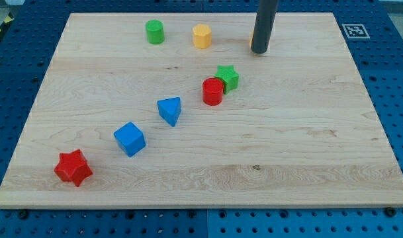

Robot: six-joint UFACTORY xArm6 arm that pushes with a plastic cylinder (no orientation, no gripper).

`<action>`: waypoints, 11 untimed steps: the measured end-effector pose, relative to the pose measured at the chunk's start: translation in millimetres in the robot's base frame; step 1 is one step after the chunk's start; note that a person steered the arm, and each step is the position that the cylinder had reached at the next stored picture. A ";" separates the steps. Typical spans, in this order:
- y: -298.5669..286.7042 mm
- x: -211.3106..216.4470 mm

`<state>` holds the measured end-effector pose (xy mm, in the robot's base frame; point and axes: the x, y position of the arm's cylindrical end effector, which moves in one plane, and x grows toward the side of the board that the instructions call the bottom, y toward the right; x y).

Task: Move the heart slightly towards the hexagon

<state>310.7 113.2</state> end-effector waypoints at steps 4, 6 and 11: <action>82.1 -8.9; 74.3 -27.6; 17.9 -24.1</action>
